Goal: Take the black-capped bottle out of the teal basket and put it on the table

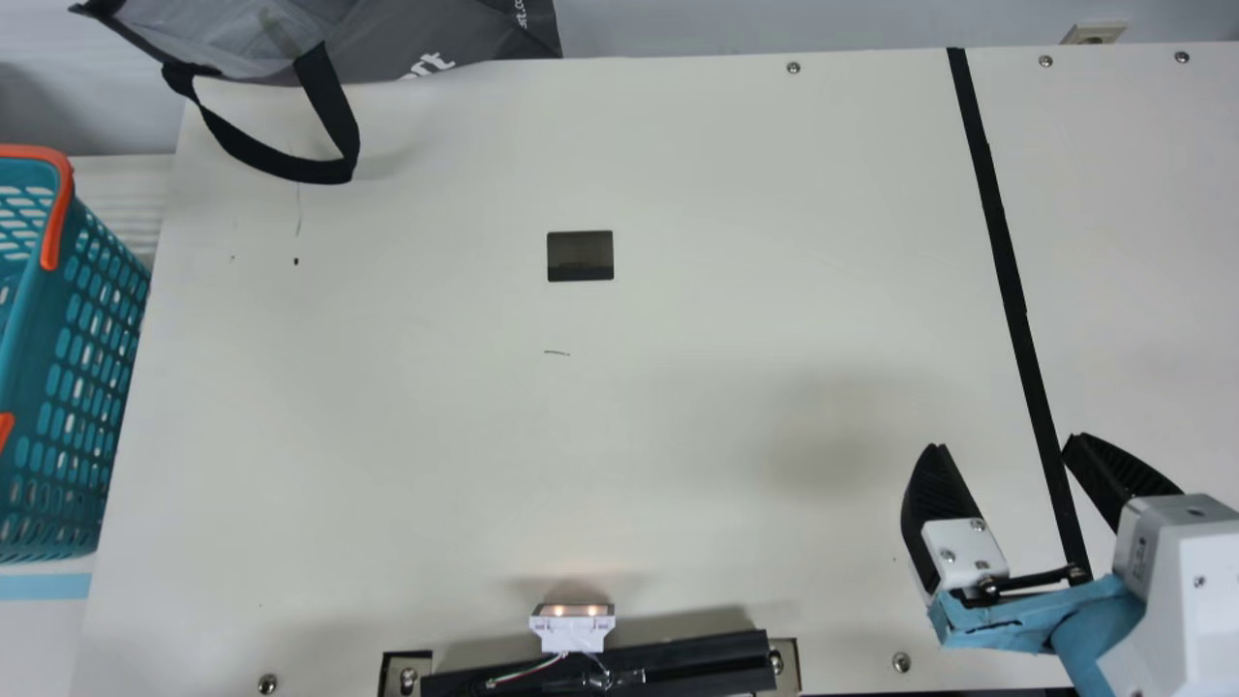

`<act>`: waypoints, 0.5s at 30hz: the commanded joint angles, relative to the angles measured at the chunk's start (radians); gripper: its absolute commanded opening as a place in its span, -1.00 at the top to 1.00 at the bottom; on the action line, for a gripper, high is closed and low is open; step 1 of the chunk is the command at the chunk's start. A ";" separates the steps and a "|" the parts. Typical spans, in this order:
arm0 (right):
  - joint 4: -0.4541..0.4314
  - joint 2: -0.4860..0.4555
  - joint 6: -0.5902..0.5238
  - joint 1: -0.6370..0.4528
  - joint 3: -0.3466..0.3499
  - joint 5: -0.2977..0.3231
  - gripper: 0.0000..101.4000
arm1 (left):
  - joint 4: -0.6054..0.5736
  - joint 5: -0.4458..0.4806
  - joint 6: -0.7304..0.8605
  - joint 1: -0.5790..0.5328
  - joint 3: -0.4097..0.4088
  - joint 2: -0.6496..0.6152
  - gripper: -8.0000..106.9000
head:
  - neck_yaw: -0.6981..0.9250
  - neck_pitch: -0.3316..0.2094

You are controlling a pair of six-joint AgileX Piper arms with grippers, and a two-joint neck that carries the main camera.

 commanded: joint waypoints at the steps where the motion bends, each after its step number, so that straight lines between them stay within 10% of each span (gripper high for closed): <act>1: 0.000 0.000 0.000 0.000 0.000 0.000 -0.79 | 0.008 -0.001 -0.018 -0.027 0.007 -0.015 0.86 | 0.008 -0.004; 15: 0.000 0.000 0.000 0.000 0.000 0.000 -0.79 | 0.141 -0.081 -0.167 -0.274 0.102 -0.092 0.86 | 0.008 -0.004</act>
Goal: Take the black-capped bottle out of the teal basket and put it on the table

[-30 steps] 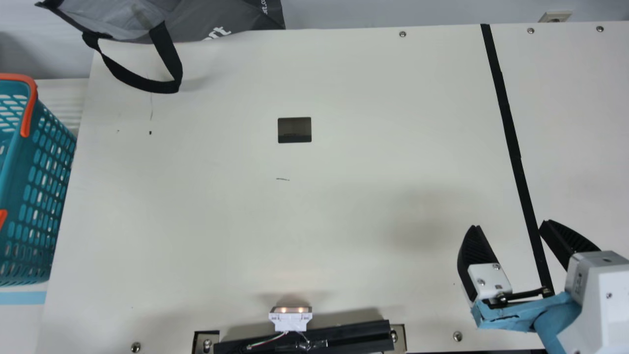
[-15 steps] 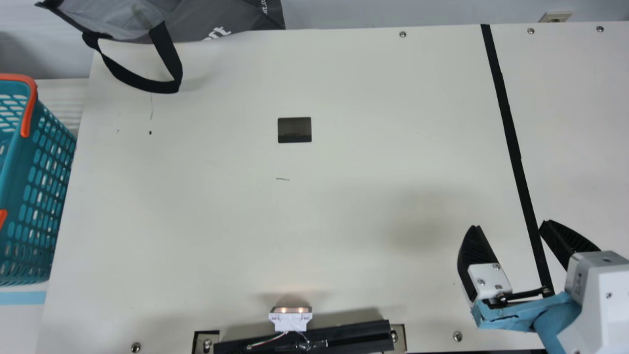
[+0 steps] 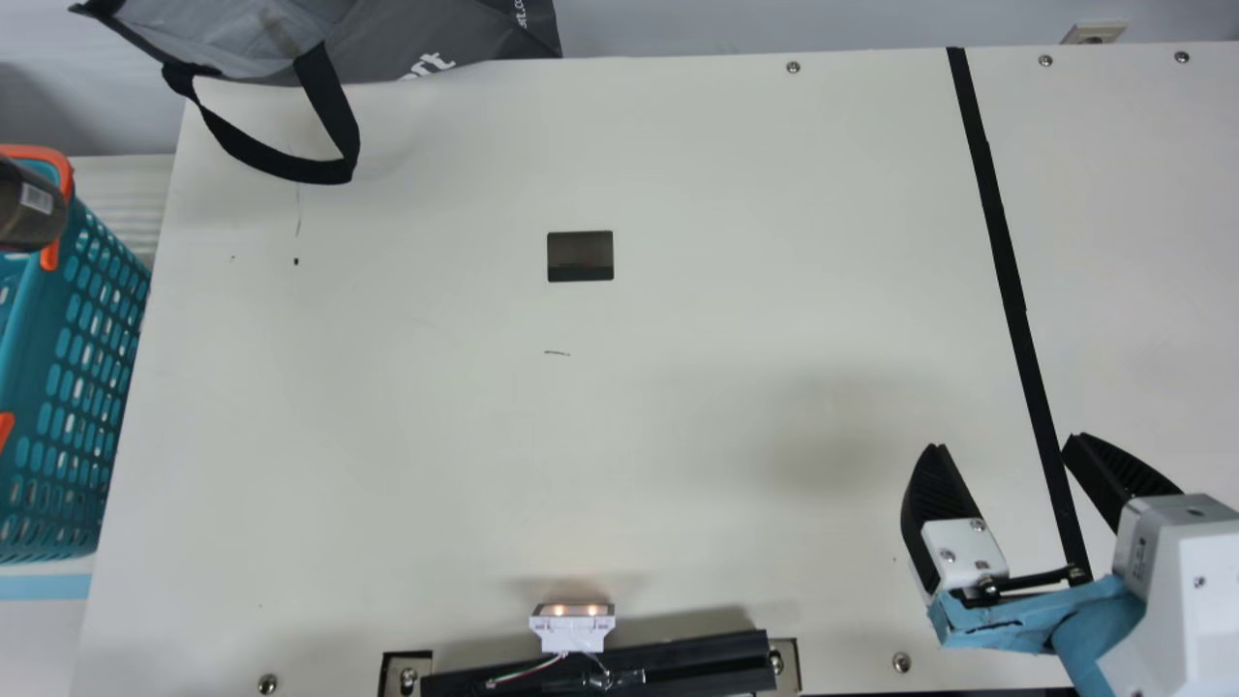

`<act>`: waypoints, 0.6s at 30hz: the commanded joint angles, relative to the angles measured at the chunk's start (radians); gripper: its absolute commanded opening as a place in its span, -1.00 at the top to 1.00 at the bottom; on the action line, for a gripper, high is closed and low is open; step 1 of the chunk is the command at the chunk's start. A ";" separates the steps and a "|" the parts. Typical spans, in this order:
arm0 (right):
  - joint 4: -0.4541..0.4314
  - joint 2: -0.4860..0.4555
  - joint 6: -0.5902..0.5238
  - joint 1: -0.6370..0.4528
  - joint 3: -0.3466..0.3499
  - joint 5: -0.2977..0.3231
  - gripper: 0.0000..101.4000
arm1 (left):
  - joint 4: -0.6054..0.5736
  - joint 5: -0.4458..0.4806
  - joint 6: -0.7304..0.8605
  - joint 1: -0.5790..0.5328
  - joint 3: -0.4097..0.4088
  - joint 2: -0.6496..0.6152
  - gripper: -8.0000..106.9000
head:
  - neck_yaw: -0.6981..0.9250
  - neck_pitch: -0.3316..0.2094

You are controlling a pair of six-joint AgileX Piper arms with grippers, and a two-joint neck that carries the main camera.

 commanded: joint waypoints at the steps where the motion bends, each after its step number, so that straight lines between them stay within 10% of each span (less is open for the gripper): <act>1: 0.000 0.000 0.000 0.000 0.000 0.000 -0.79 | 0.030 -0.017 -0.029 -0.059 0.015 -0.004 0.86 | 0.008 -0.004; 18: 0.001 0.000 0.000 0.000 0.000 -0.001 -0.79 | 0.241 -0.121 -0.291 -0.383 0.085 -0.009 0.86 | 0.008 -0.004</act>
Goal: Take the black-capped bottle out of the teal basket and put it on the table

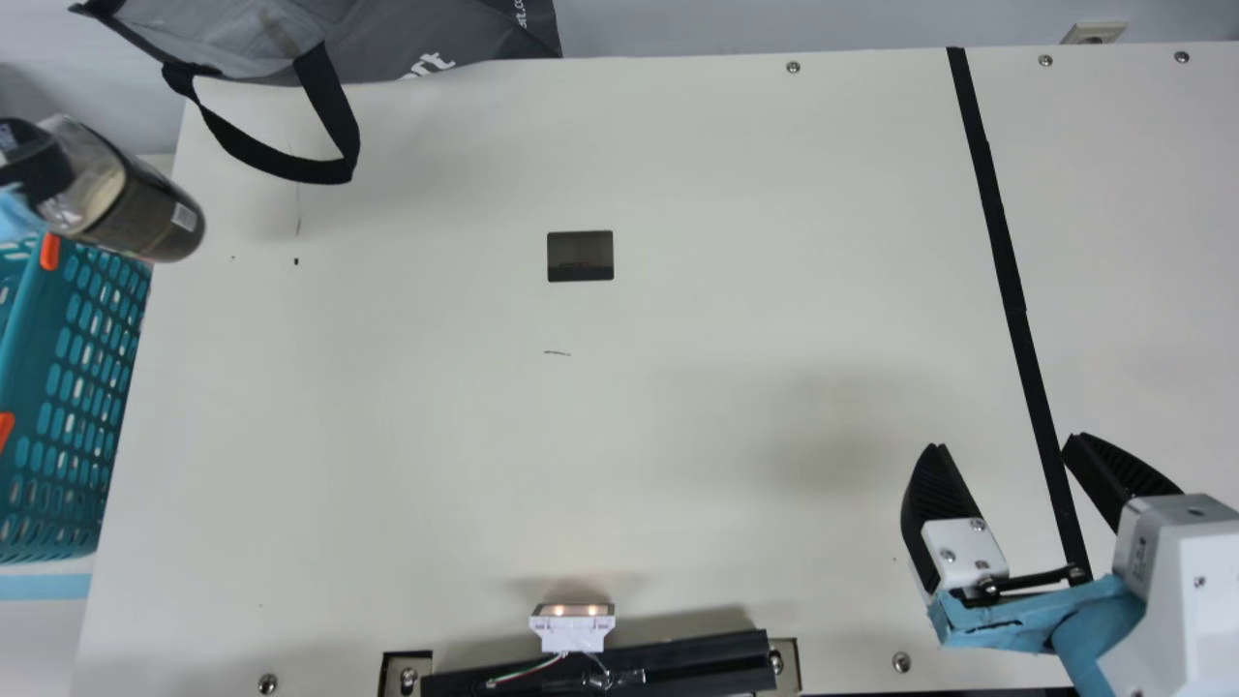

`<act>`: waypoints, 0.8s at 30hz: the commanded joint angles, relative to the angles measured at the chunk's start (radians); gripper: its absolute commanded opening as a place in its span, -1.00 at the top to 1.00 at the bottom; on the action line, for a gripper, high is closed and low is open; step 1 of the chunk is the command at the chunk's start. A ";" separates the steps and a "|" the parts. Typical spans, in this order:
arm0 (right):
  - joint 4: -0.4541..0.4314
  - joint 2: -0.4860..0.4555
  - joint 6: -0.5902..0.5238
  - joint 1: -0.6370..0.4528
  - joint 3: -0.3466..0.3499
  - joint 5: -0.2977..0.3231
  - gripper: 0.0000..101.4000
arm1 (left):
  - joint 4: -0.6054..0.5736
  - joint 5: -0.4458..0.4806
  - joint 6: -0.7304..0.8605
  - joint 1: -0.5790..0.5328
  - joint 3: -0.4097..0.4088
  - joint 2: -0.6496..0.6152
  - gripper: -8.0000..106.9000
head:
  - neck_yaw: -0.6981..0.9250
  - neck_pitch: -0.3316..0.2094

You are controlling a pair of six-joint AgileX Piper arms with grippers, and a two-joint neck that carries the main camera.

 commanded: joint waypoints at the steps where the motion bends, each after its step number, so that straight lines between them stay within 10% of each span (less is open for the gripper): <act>1: 0.000 0.000 0.000 0.000 0.000 0.000 -0.79 | 0.022 -0.007 -0.045 -0.053 0.003 0.001 0.86 | 0.008 -0.004; 24: -0.001 0.000 0.000 0.000 0.000 0.000 -0.79 | 0.251 -0.089 -0.393 -0.452 0.025 0.051 0.86 | 0.008 -0.004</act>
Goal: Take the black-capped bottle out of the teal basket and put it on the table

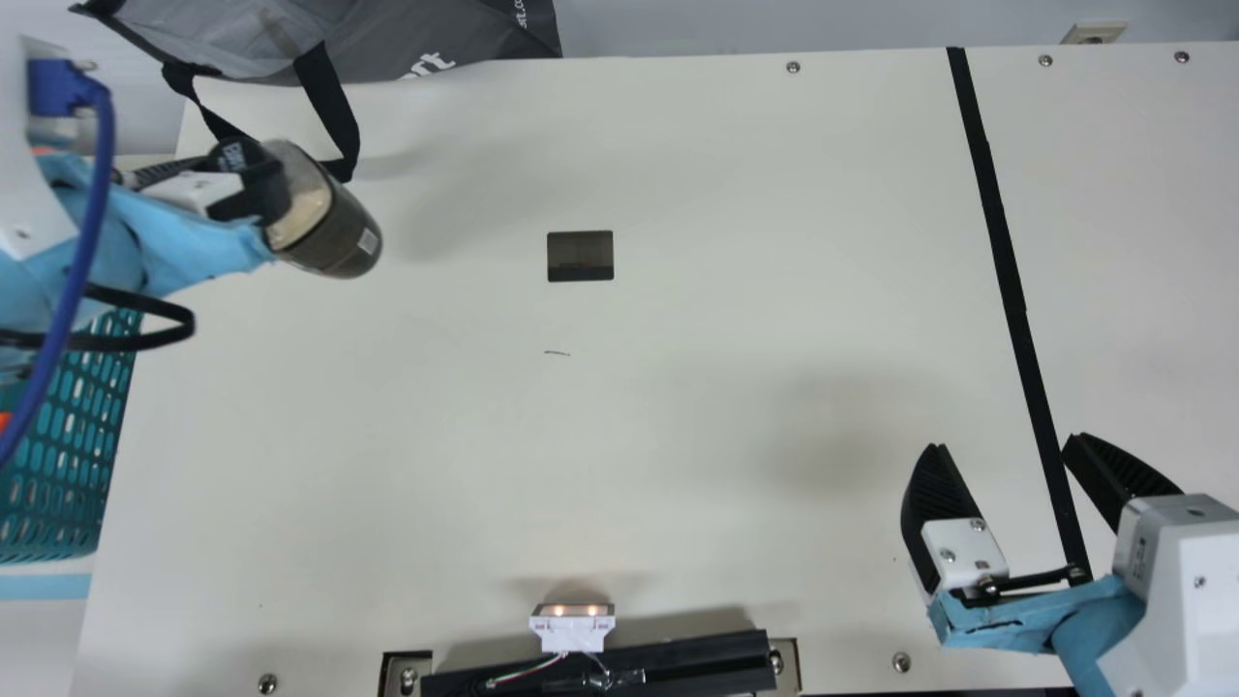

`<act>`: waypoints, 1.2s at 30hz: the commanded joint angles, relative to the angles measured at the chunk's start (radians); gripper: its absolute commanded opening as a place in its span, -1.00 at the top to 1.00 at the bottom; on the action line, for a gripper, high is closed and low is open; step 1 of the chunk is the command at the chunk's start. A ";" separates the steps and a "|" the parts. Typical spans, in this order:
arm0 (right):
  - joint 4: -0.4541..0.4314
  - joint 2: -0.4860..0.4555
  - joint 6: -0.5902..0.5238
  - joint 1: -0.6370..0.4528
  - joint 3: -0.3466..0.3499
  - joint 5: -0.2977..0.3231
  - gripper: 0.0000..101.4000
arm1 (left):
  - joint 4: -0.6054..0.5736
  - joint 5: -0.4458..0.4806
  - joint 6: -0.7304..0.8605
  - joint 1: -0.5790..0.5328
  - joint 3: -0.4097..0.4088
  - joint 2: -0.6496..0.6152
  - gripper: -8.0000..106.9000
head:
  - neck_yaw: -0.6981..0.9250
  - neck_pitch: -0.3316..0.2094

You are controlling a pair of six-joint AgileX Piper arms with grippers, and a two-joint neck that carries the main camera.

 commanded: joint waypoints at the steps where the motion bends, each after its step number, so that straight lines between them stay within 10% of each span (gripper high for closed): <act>1: 0.000 0.000 0.000 0.000 0.000 0.000 -0.79 | 0.018 -0.004 -0.031 -0.040 0.001 0.005 0.86 | 0.008 -0.004; 36: 0.000 0.000 0.000 0.000 0.000 -0.001 -0.79 | 0.128 -0.043 -0.290 -0.358 0.011 0.087 0.86 | 0.008 -0.004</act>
